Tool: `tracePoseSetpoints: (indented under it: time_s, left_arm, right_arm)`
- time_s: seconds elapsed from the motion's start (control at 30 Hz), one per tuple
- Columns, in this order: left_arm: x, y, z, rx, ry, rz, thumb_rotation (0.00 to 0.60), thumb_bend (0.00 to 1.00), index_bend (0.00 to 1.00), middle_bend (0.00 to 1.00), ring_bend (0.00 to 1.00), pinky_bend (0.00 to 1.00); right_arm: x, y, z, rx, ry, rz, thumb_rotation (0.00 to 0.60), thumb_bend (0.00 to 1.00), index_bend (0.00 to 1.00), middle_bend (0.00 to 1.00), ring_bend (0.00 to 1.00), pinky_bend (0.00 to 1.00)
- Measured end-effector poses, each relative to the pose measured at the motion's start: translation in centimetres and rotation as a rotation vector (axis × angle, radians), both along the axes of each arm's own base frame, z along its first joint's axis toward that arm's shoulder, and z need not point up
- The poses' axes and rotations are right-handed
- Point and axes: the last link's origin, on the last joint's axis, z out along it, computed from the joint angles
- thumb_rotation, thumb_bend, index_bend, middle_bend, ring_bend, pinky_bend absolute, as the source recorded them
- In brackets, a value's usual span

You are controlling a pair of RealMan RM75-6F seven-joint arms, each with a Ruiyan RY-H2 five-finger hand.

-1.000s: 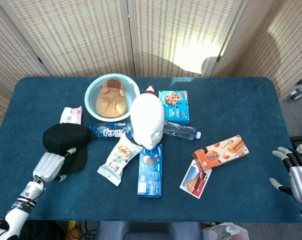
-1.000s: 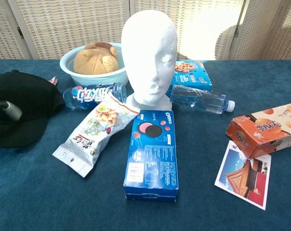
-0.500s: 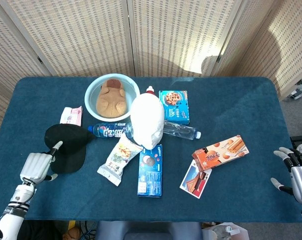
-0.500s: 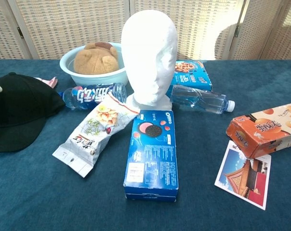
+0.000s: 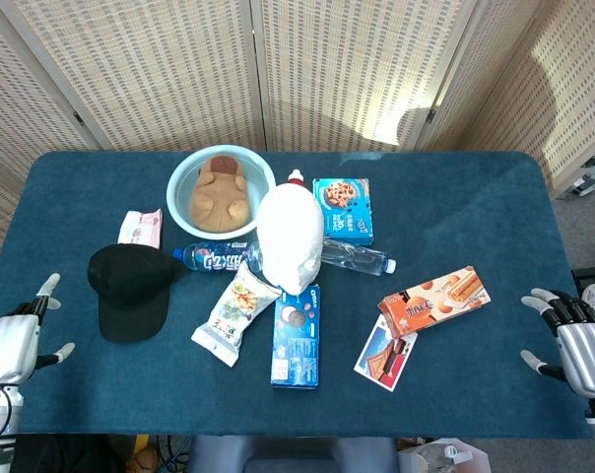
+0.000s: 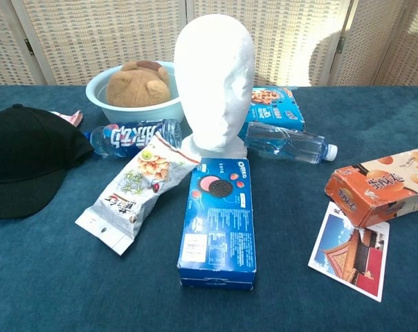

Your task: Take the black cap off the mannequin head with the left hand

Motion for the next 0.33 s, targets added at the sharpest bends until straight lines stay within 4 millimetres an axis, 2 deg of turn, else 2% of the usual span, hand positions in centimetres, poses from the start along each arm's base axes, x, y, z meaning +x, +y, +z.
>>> tracePoseSetpoints:
  time_s: [0.33]
  left_arm:
    - [0.5, -2.5, -0.1, 0.001, -0.003, -0.010, 0.600, 0.04, 0.07, 0.34, 0.36, 0.52]
  right_arm:
    - [1.0, -0.4, -0.8, 0.043, -0.015, 0.082, 0.600, 0.08, 0.28, 0.24, 0.15, 0.22]
